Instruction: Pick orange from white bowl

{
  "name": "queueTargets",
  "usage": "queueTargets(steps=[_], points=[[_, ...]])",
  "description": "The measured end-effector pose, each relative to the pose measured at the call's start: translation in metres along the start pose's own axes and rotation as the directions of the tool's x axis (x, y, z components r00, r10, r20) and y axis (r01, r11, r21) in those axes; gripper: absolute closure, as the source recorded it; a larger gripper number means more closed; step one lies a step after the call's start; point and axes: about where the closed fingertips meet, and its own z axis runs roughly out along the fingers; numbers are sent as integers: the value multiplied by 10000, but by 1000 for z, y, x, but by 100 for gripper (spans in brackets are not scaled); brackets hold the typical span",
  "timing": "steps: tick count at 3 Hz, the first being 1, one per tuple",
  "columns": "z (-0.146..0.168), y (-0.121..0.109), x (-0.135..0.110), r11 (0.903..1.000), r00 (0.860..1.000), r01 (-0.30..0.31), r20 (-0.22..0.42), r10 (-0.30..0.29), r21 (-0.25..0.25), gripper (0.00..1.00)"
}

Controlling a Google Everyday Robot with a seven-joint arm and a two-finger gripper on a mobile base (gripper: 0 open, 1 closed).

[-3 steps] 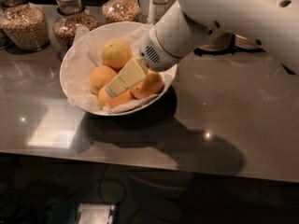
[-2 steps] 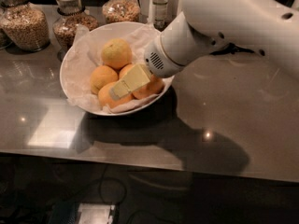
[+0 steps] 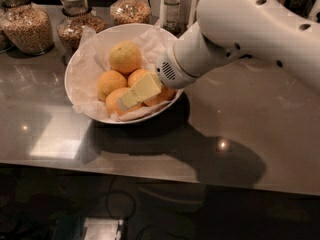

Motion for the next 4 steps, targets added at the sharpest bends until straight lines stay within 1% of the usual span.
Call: queueTargets(steps=[1, 2, 4], points=[[2, 2, 0, 10000, 10000, -14, -20, 14, -84, 0], [2, 2, 0, 10000, 10000, -14, -20, 14, -84, 19], [1, 3, -1, 10000, 10000, 29, 16, -29, -64, 66]])
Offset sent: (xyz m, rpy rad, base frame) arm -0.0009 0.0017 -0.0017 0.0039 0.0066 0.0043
